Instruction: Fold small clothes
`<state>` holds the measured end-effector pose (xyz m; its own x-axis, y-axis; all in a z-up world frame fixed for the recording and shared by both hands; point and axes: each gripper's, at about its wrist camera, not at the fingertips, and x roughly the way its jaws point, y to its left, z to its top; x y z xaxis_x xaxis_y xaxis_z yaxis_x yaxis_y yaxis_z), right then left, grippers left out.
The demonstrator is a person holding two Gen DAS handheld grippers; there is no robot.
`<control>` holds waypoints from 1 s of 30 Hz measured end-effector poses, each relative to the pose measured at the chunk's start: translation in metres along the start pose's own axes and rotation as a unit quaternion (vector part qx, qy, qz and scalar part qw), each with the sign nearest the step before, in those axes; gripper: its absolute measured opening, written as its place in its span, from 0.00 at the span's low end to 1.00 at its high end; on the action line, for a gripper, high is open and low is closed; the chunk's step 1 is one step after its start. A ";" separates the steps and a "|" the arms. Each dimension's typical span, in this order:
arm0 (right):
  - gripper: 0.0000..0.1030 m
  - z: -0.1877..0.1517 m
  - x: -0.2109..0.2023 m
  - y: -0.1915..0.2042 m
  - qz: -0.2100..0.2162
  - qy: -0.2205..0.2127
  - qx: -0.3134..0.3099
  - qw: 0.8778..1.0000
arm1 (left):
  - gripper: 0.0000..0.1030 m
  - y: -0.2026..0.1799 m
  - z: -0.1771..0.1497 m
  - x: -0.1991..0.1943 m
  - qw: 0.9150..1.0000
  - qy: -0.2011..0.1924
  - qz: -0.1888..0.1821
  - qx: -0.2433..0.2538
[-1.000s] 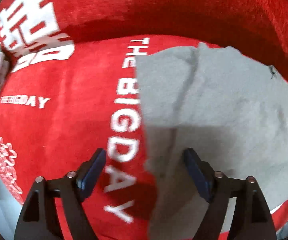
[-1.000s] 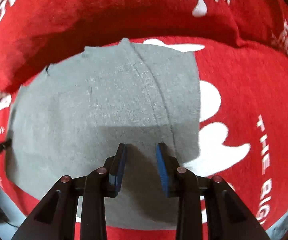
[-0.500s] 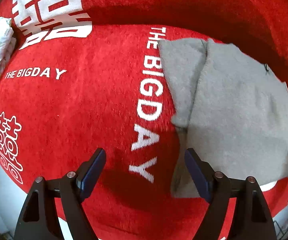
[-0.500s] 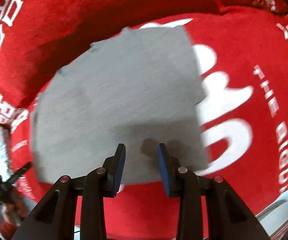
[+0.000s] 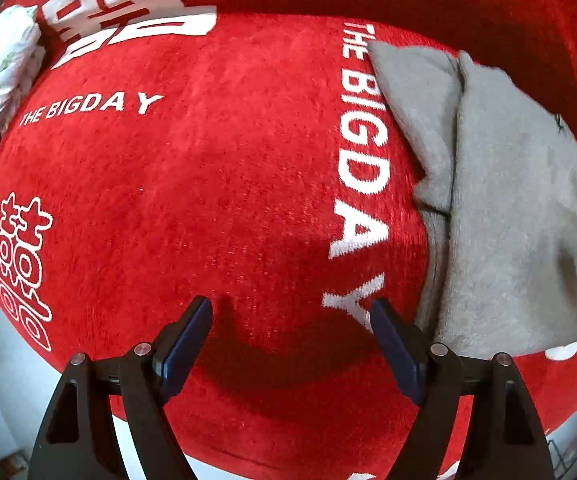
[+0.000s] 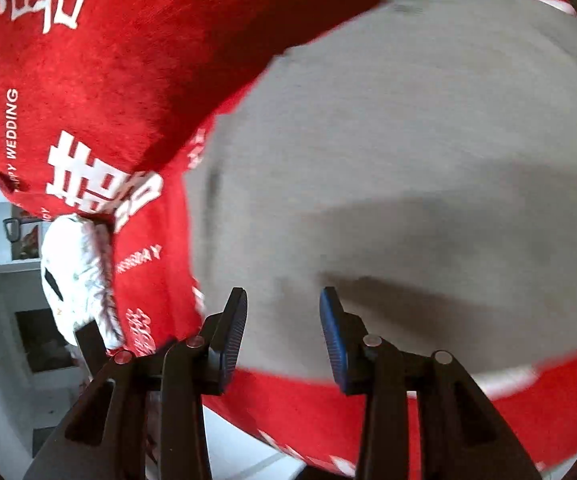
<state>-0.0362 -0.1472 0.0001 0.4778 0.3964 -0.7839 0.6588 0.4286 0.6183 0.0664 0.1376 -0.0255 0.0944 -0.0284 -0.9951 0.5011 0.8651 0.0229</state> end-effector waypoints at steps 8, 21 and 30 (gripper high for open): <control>0.40 0.054 0.086 0.070 -0.007 0.004 -0.023 1.000 | 0.80 0.014 0.008 -0.009 0.999 -0.029 -0.014 -0.013; 0.06 0.060 0.128 0.087 -0.059 0.032 -0.090 0.994 | 0.80 0.037 0.017 -0.001 0.998 -0.025 -0.041 -0.042; 0.44 0.007 0.072 0.044 0.026 0.082 -0.033 0.996 | 0.80 0.024 0.026 -0.002 0.996 -0.019 -0.068 -0.045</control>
<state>0.0312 -0.1054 -0.0292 0.4048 0.5445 -0.7346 0.5939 0.4543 0.6640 0.1005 0.1457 -0.0201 0.0633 -0.1660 -0.9841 0.4325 0.8932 -0.1229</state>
